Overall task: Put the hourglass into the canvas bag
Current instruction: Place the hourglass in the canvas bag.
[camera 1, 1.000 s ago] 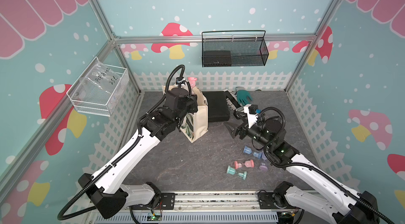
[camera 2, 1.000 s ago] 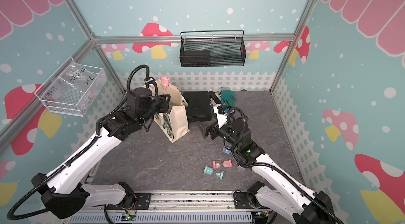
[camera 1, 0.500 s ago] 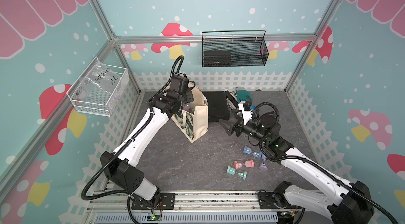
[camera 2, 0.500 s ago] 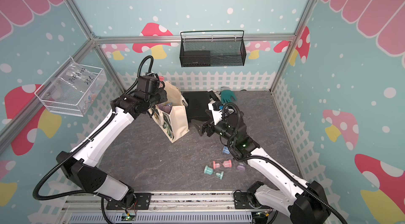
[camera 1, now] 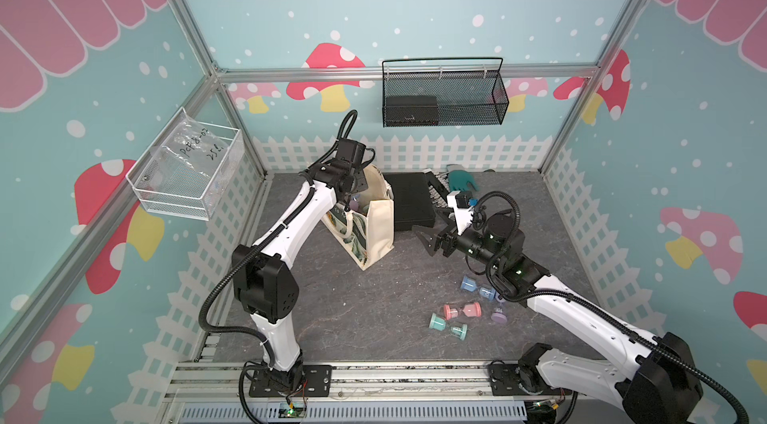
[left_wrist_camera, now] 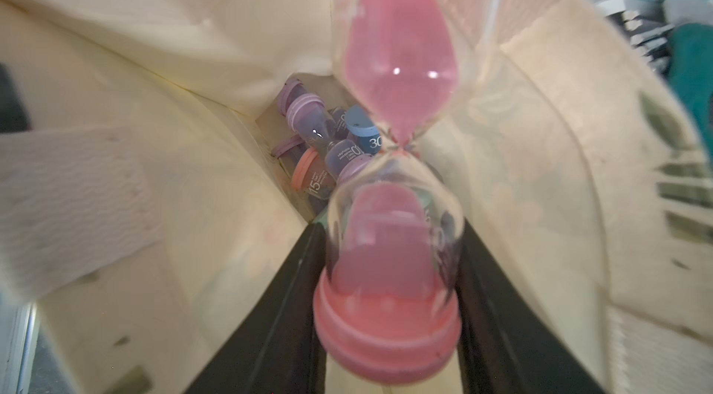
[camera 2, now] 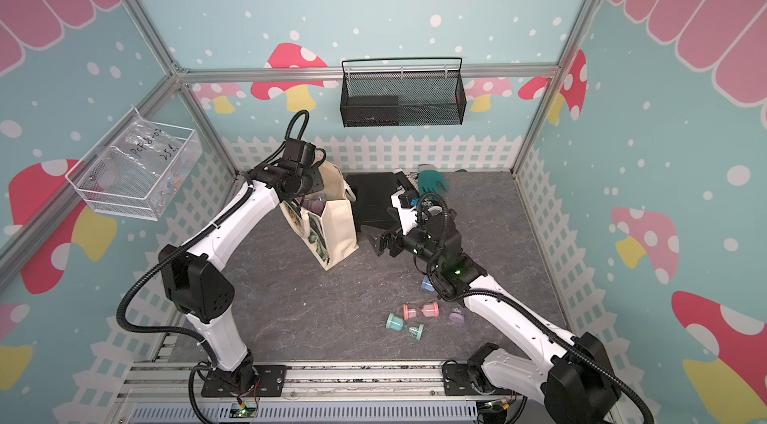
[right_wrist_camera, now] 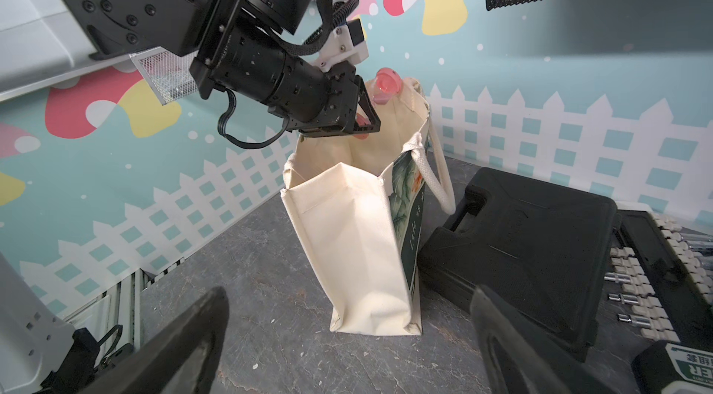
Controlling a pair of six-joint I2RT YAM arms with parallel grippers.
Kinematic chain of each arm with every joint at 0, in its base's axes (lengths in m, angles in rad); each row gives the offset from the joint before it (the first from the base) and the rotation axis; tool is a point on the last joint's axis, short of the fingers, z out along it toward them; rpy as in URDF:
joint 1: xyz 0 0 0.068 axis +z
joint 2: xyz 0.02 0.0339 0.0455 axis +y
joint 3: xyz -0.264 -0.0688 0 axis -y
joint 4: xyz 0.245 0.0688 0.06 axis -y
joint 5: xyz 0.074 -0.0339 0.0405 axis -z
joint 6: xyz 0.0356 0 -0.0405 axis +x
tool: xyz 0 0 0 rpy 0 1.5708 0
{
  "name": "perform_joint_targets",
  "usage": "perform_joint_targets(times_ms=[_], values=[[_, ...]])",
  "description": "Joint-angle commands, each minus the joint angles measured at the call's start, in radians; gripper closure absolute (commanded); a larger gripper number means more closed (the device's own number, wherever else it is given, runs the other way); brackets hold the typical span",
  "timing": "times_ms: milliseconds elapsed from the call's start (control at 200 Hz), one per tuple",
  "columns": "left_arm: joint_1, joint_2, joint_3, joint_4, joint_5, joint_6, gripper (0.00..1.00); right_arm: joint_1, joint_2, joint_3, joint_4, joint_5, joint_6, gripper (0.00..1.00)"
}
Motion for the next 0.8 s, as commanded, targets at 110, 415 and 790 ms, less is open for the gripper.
perform_joint_targets(times_ms=[110, 415, 790], values=[[0.014, 0.086, 0.046, -0.043, 0.019, 0.0, 0.74, 0.003, 0.027, 0.019, 0.021, 0.017, 0.002, 0.0], [0.017, 0.126, 0.026, -0.053, 0.01, 0.001, 0.55, 0.003, 0.039, 0.012, 0.02, 0.032, 0.004, 0.0], [0.02, 0.092, 0.025, -0.053, 0.023, 0.01, 0.47, 0.002, 0.029, -0.001, 0.011, 0.059, 0.008, 0.0]])
